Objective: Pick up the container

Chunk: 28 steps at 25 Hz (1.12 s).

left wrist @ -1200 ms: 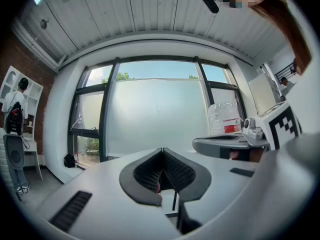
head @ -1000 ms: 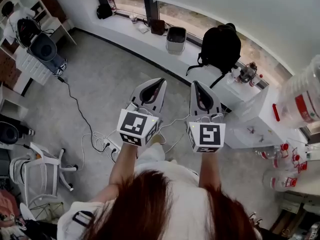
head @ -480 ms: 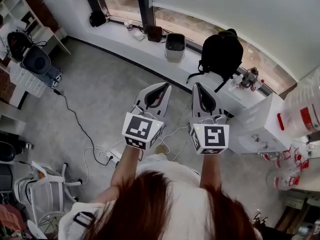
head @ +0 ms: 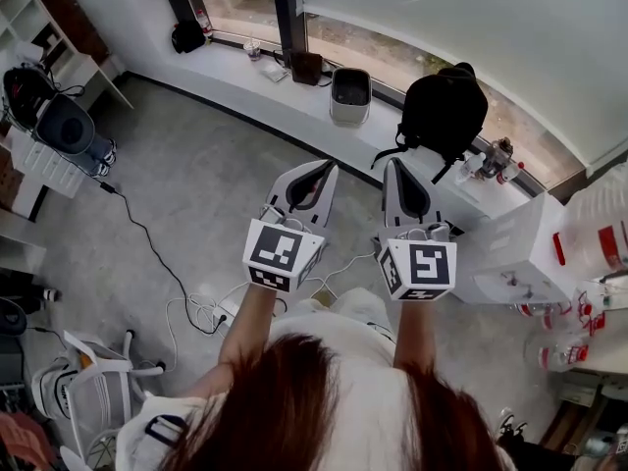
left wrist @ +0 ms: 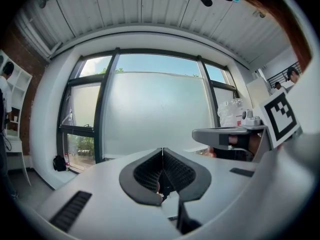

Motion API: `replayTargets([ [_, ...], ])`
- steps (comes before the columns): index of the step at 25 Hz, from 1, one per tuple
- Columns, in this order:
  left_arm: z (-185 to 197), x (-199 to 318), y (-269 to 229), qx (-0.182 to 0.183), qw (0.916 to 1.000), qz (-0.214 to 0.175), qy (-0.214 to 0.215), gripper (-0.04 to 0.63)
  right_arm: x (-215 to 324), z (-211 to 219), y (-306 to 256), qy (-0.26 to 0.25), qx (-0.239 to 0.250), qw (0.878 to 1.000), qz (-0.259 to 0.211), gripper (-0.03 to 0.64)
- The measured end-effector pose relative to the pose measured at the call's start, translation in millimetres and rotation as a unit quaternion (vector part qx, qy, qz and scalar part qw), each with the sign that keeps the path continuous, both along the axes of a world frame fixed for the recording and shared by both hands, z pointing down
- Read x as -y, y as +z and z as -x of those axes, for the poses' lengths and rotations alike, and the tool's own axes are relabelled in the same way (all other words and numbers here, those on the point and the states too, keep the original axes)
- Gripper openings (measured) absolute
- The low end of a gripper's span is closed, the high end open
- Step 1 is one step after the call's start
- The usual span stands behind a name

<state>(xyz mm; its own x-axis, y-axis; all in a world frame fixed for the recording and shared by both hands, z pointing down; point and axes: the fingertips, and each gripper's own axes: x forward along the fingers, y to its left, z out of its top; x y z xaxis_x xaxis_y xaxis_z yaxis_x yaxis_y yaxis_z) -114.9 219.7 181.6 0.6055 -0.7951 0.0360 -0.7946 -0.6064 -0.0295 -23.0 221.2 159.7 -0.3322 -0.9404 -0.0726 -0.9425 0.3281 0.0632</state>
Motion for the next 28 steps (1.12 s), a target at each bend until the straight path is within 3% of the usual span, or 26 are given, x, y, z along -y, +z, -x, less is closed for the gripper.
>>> replayTargets([
  [14,5,52,14,-0.012,0.9997,0.018,-0.009,0.018,53,-3,12,0.016,-0.009,1.000,0.012,0.025],
  [28,-59,175,18,0.011,0.9998,0.011,-0.014,0.018,175,-64,21,0.018,-0.030,0.999,0.014,0.025],
])
